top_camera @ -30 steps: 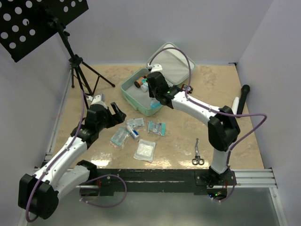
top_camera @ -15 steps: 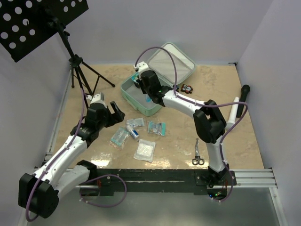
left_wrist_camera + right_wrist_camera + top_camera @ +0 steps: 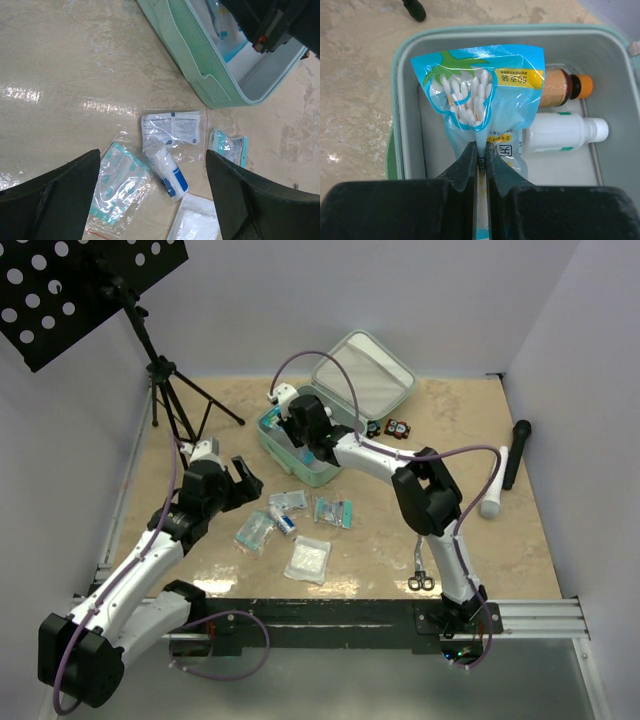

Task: Organize the medicine kit
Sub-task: Place the medical item at the medicine box, then adjust the medicine box at the center of the board.

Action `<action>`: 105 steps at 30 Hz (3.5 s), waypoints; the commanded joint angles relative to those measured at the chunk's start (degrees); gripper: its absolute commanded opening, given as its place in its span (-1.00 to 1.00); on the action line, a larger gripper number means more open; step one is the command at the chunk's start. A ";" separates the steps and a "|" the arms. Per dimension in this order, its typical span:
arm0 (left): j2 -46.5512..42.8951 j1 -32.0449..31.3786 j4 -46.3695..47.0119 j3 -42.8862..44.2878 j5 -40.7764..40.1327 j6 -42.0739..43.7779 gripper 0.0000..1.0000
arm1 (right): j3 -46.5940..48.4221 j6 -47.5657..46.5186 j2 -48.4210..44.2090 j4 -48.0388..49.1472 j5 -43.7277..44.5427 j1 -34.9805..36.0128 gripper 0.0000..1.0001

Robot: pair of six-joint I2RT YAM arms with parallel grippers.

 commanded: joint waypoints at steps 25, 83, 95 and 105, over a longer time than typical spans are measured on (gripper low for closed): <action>0.44 0.10 0.79 0.66 -0.46 2.12 0.81 | 3.13 4.98 -3.25 -2.71 0.16 0.59 -0.04; 4.56 0.10 3.43 1.97 0.94 1.25 0.79 | -5.64 24.41 -12.30 -11.16 18.97 3.66 0.02; 22.66 -1.84 2.63 18.15 -7.67 2.12 0.96 | -28.94 31.62 -31.73 -2.98 13.71 2.26 0.09; 37.61 -2.01 0.97 26.58 -9.60 3.53 0.83 | -43.09 33.72 -42.80 2.03 7.12 2.78 0.06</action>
